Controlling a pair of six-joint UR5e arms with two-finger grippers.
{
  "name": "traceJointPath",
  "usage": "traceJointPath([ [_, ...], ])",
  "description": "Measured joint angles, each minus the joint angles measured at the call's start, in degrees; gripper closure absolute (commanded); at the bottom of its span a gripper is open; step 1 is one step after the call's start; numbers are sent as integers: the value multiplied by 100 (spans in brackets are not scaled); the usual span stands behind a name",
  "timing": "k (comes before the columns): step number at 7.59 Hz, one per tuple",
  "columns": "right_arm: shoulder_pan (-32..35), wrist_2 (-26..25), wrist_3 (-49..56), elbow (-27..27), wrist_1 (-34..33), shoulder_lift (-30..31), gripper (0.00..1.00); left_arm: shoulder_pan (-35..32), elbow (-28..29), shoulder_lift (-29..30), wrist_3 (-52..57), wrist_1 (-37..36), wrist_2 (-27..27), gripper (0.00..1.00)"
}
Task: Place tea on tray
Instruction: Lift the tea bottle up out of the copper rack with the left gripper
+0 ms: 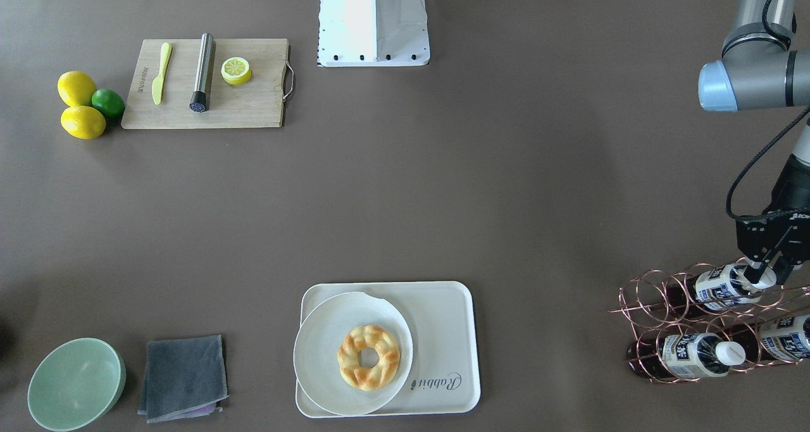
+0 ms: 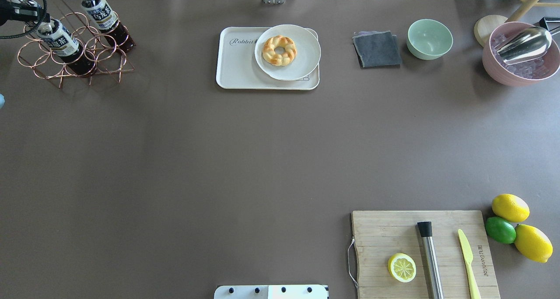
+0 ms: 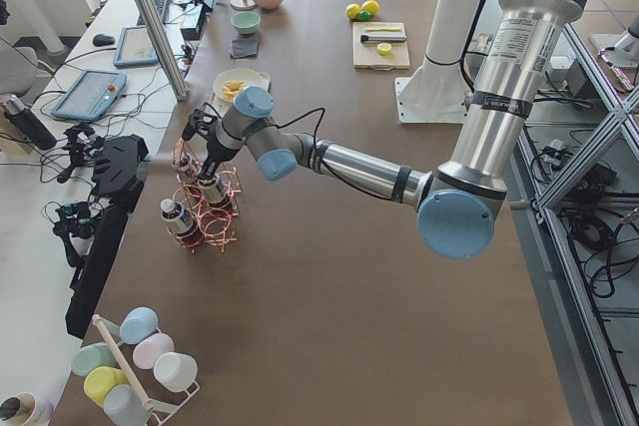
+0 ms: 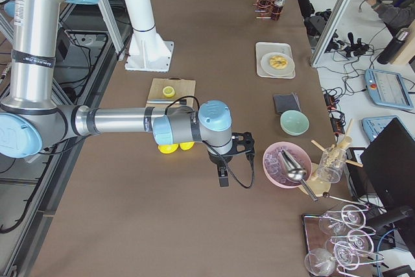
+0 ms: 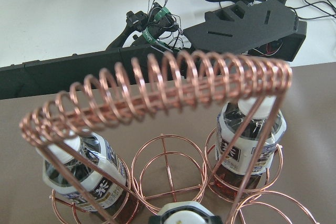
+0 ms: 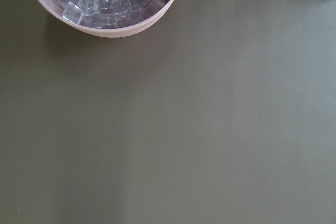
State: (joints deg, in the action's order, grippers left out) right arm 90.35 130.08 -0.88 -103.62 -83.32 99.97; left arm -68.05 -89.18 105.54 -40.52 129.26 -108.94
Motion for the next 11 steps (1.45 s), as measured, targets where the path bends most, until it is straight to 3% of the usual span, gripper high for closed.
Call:
traceJointPath([
  [5, 0, 0, 8, 0, 0, 14, 0, -329, -439, -7, 104, -530, -347, 100],
  [11, 0, 9, 8, -3, 0, 30, 0, -959, -1791, 88, 842, -2576, -808, 100],
])
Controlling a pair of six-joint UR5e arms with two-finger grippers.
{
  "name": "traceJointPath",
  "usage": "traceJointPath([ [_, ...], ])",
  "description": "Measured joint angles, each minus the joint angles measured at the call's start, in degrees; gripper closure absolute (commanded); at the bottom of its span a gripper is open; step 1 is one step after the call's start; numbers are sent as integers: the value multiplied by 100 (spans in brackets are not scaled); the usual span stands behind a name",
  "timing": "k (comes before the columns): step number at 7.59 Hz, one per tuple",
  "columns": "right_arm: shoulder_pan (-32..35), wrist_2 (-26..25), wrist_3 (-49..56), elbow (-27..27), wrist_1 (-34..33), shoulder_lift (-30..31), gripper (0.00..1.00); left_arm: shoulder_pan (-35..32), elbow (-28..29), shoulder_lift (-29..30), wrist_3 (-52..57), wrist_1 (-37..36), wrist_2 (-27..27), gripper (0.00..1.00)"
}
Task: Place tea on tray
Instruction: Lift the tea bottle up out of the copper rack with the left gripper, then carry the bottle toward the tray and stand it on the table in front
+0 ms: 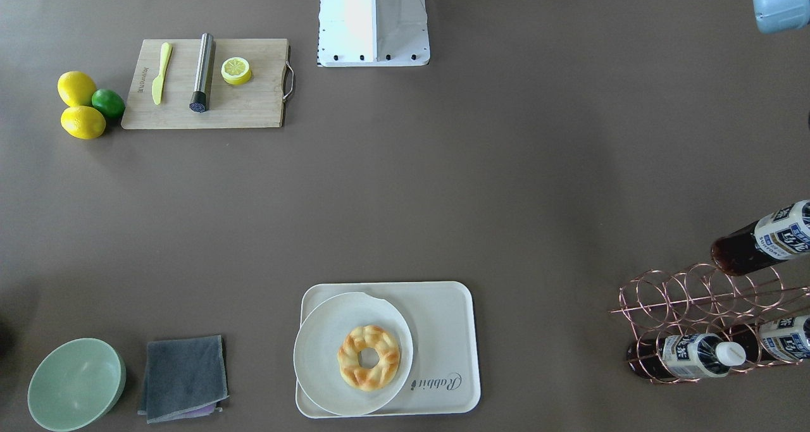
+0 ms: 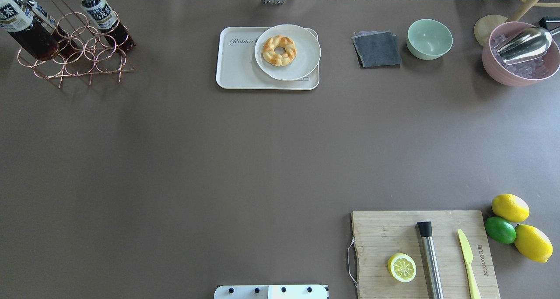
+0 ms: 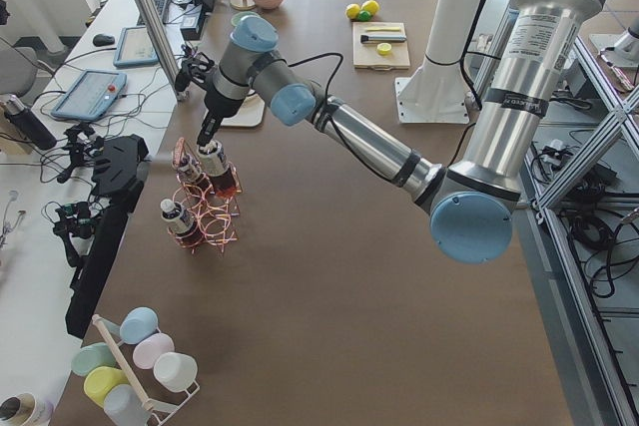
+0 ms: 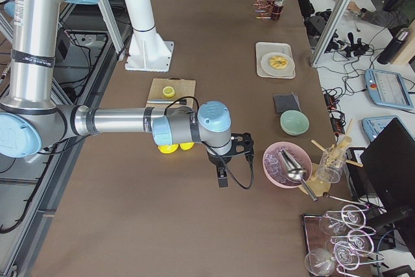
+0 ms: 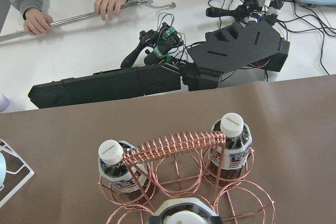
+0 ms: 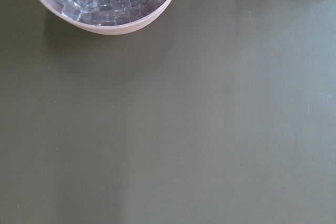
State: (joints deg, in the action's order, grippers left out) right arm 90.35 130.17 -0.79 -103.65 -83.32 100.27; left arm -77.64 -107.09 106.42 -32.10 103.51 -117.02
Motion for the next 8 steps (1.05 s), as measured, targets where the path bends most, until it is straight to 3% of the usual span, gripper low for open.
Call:
traceJointPath([
  [4, 0, 4, -19, -21, 0, 1, 0, 71, -643, -95, -299, -439, -62, 100],
  [8, 0, 17, -47, -26, 0, 1, 0, 1237, -1298, -73, -1631, -484, 263, 100],
])
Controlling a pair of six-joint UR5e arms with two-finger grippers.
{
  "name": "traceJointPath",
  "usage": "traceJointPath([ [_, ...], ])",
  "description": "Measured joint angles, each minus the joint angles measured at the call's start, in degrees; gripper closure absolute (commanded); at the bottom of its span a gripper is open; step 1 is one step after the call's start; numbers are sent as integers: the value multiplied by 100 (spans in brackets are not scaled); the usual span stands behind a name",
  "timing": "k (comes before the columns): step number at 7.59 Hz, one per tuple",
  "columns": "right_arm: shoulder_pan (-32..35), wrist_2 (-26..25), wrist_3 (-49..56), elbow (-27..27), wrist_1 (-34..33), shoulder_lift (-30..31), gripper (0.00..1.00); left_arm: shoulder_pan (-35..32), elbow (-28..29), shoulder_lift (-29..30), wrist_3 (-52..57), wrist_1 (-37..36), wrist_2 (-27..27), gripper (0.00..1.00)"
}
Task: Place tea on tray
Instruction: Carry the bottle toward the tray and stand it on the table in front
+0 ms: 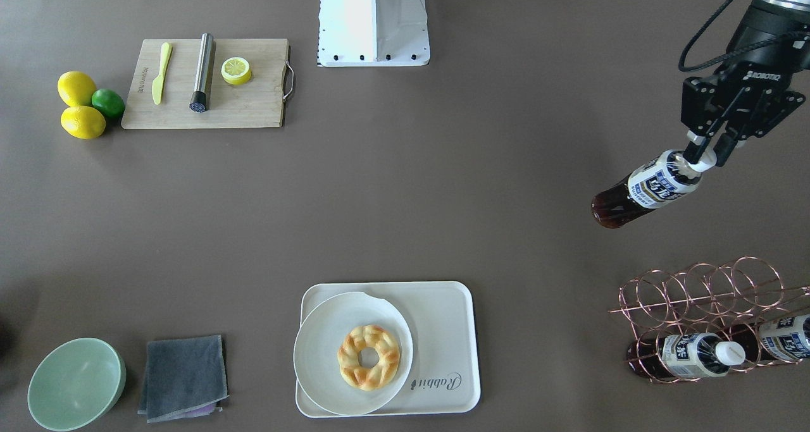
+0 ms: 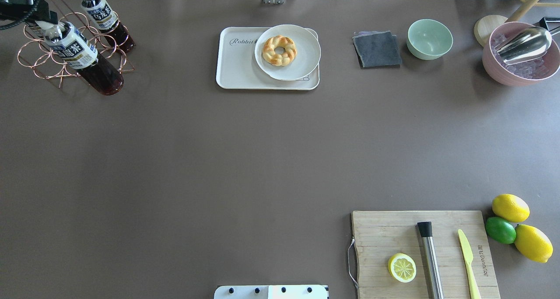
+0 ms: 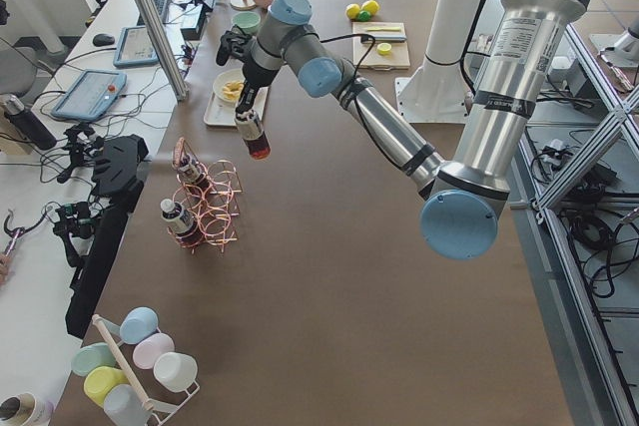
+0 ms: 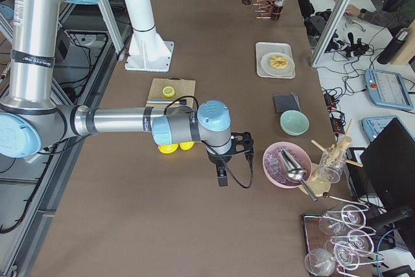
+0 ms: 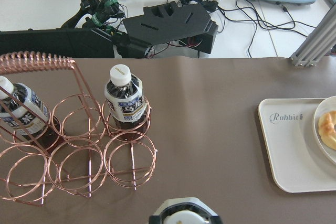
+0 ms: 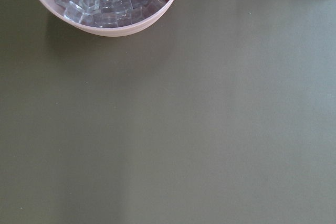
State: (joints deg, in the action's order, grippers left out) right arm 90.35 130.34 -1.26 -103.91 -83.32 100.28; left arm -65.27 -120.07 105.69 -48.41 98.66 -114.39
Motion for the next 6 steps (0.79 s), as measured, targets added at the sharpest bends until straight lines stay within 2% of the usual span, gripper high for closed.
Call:
traceJointPath([
  [2, 0, 1, -5, 2, 0, 0, 0, 1007, -452, 271, -541, -722, 930, 100],
  [4, 0, 1, -6, 3, 0, 0, 0, 2134, -854, 1000, -1234, -2049, 1930, 100],
  [6, 0, 5, -6, 3, 0, 0, 0, 3246, -827, 1758, -1984, -2931, 2800, 100],
])
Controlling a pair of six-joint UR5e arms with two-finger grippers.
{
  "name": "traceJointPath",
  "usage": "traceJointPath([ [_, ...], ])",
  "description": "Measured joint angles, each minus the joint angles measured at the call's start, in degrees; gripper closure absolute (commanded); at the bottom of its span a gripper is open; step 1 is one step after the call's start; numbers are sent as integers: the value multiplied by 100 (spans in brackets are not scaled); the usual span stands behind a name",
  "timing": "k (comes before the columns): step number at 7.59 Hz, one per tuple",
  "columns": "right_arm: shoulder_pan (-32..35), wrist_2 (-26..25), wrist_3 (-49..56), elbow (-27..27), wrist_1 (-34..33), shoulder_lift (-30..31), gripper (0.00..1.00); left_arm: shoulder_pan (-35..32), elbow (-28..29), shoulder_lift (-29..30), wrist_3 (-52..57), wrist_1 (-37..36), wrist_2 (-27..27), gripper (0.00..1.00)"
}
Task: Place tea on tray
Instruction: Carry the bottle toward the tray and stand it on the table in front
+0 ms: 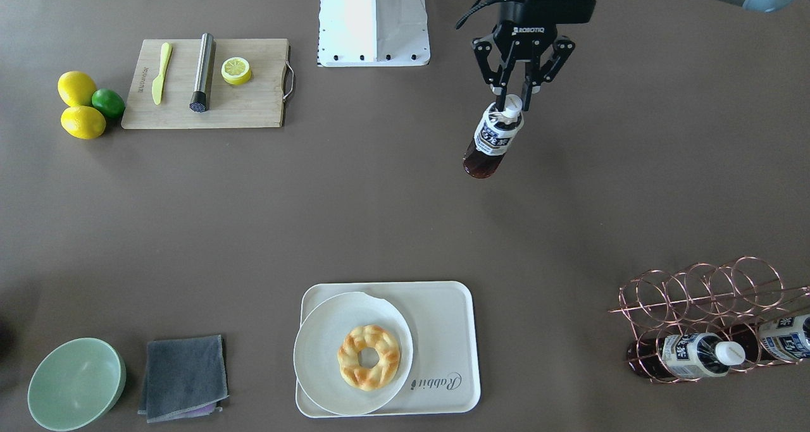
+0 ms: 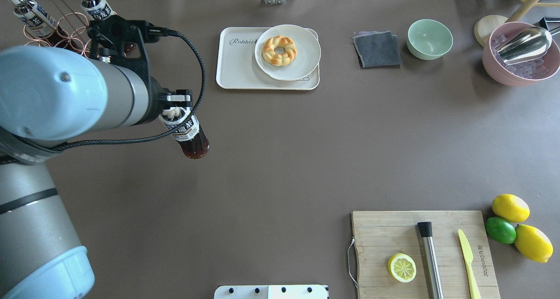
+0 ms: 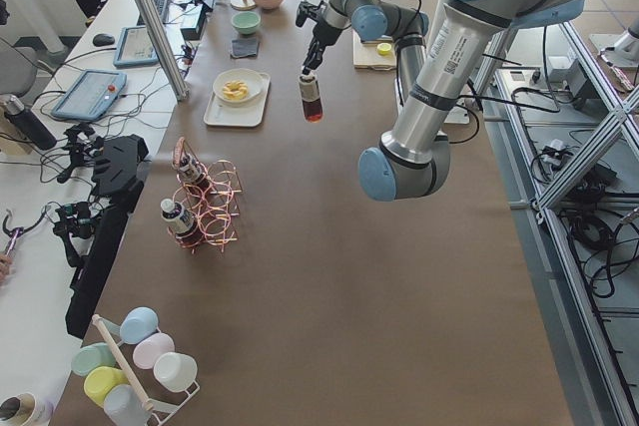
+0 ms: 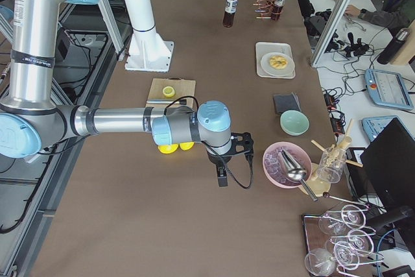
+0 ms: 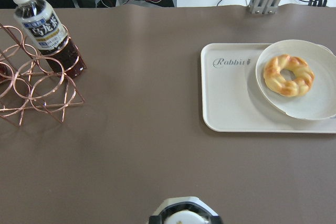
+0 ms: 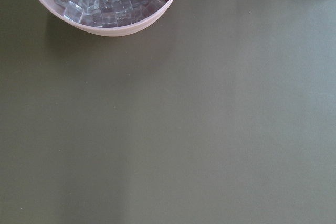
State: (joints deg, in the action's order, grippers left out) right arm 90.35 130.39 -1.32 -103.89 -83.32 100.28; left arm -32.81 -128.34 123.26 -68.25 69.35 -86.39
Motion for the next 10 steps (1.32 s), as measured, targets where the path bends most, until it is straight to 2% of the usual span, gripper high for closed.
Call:
traceJointPath([
  [2, 0, 4, 0, 0, 0, 0, 0, 625, 446, 701, -453, -357, 427, 100],
  [5, 0, 4, 0, -4, 0, 14, 0, 794, 1404, 1562, -717, -414, 524, 100],
  [10, 0, 4, 7, -17, 0, 57, 0, 940, 2274, 1921, -1009, 17, 852, 100],
])
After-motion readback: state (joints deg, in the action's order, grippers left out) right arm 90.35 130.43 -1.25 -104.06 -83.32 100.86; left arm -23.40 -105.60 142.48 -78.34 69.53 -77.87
